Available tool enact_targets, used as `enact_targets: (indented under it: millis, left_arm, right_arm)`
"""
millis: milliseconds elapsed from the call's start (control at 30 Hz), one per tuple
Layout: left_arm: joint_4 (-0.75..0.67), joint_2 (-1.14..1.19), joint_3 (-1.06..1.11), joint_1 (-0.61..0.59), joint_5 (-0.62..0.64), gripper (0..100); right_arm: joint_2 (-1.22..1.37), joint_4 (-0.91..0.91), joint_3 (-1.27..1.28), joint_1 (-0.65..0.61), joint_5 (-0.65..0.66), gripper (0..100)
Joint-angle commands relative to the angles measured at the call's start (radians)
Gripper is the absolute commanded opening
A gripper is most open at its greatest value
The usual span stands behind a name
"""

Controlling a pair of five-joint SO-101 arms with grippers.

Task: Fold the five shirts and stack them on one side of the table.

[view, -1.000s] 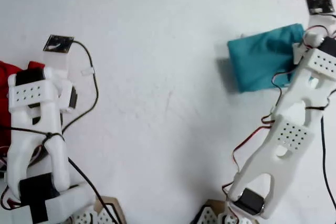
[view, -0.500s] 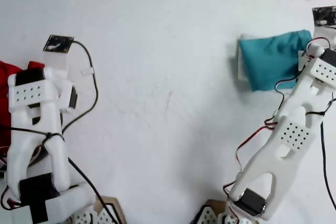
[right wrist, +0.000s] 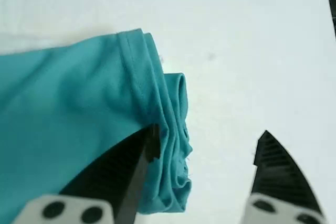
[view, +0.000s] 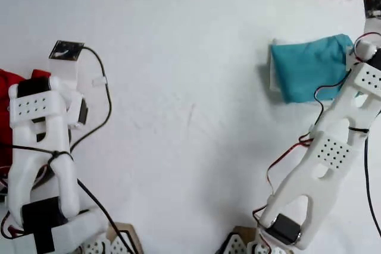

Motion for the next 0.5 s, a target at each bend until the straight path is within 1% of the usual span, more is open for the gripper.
enact_targets:
  millis: [0, 67, 167, 233, 267, 333, 467]
  left_arm:
    - [0.005, -0.044, -0.013, -0.011, -0.008, 7]
    - [0.005, -0.044, -0.013, -0.011, -0.008, 7]
    - [0.005, -0.044, -0.010, -0.011, -0.008, 7]
    - [0.005, -0.044, -0.005, -0.011, -0.008, 7]
    - [0.005, -0.044, -0.005, -0.011, -0.008, 7]
    - [0.005, -0.044, -0.005, -0.011, -0.008, 7]
    - [0.005, -0.044, -0.005, -0.011, -0.008, 7]
  right_arm:
    - [-0.107, 0.096, -0.038, -0.061, 0.005, 28.5]
    - [-0.107, 0.154, -0.037, -0.102, 0.005, 24.0]
    - [-0.087, 0.229, -0.037, -0.183, 0.005, 9.6]
    - [-0.053, 0.240, -0.037, -0.232, 0.011, 1.3]
    - [-0.031, 0.239, -0.040, -0.254, 0.011, 2.0]
    - [0.019, 0.203, -0.041, -0.285, 0.008, 6.9]
    - [0.136, 0.071, -0.041, -0.303, 0.005, 15.6]
